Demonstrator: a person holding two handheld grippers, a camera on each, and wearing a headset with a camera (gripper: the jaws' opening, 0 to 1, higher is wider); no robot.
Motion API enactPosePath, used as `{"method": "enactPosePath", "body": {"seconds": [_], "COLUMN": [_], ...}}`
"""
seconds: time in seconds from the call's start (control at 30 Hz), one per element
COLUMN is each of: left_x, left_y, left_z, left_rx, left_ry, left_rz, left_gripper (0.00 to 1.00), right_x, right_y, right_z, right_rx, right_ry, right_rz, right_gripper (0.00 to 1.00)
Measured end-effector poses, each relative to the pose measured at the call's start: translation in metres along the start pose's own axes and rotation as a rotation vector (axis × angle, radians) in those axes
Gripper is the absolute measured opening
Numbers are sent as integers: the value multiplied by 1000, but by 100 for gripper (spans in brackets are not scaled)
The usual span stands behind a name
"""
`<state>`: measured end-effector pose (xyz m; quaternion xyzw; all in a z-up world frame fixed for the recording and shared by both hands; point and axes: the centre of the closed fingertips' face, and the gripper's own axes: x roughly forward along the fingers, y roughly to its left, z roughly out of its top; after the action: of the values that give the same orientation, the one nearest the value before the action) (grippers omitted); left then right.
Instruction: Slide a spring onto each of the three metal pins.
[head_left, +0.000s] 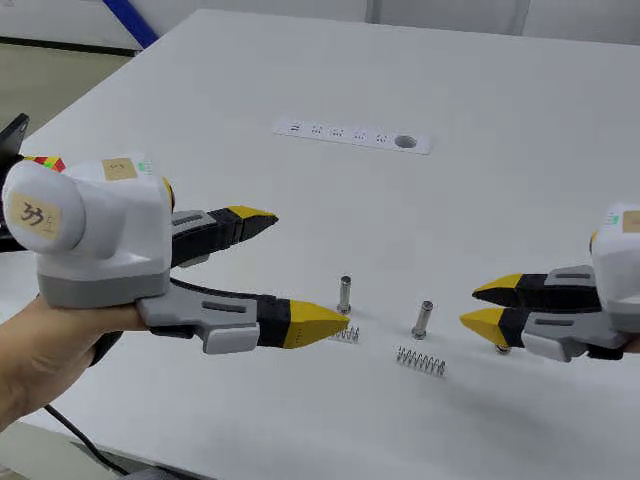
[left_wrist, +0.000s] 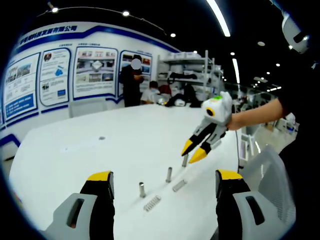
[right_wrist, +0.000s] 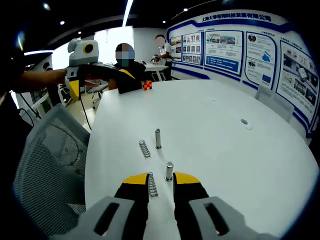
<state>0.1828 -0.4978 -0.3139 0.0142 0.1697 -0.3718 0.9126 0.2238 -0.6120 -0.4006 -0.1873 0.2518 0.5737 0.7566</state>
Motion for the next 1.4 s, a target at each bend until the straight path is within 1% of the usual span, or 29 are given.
{"method": "enactPosePath", "body": {"seconds": [0.07, 0.1, 0.13, 0.17, 0.2, 0.23, 0.27, 0.33, 0.43, 0.53, 0.6, 0.73, 0.83, 0.9, 0.93, 0.97, 1.0, 1.1, 1.17, 1.23, 1.4], "left_x": [0, -1, -1, -2, -3, -3, -4, -5, -6, -7, -8, -8, -7, -7, -7, -7, -7, -7, -8, -8, -10], "left_y": [0, 0, 0, 1, 2, 3, 3, 4, 5, 6, 7, 9, 9, 9, 9, 8, 8, 8, 8, 8, 6], "left_z": [-1, 0, 1, 1, 0, -1, -3, -5, -9, -11, -13, -16, -18, -19, -20, -20, -21, -24, -25, -25, -22], "left_rx": [-7, -25, -37, -45, -43, -41, -35, -37, -43, -51, -56, -64, -65, -66, -66, -66, -63, -68, -70, -72, -71], "left_ry": [1, -11, -24, -30, -28, -25, -16, -10, -5, -3, -4, 2, 11, 14, 15, 16, 19, 26, 26, 26, 16], "left_rz": [-2, -4, -5, -4, 0, 3, 5, 6, 9, 14, 16, 19, 18, 17, 17, 17, 17, 16, 20, 20, 21], "left_gripper": [85, 85, 85, 85, 85, 85, 85, 85, 84, 84, 84, 84, 83, 83, 83, 83, 83, 82, 82, 82, 82], "right_x": [8, 14, 17, 22, 25, 28, 31, 35, 41, 45, 47, 50, 52, 54, 55, 55, 55, 54, 54, 54, 52], "right_y": [7, 12, 14, 15, 16, 16, 15, 13, 8, 6, 5, 4, 5, 7, 8, 8, 7, 8, 11, 11, 14], "right_z": [-5, -9, -12, -17, -21, -24, -28, -32, -45, -53, -57, -62, -62, -63, -65, -62, -64, -64, -63, -63, -62], "right_rx": [5, 18, 11, 4, -3, -7, 5, 14, 11, 23, 19, 15, 25, 27, 20, 7, 8, -12, -17, -11, -38], "right_ry": [8, 14, 21, 41, 56, 67, 76, 78, 116, 134, 144, 159, 152, 150, 159, 143, 153, 152, 143, 136, 146], "right_rz": [12, 22, 24, 20, 18, 17, 12, 6, -18, -14, -14, -10, -5, 10, 16, 17, 18, 24, 37, 35, 41], "right_gripper": [19, 19, 19, 19, 19, 19, 19, 19, 19, 19, 19, 19, 18, 17, 17, 17, 16, 14, 12, 12, 11]}}
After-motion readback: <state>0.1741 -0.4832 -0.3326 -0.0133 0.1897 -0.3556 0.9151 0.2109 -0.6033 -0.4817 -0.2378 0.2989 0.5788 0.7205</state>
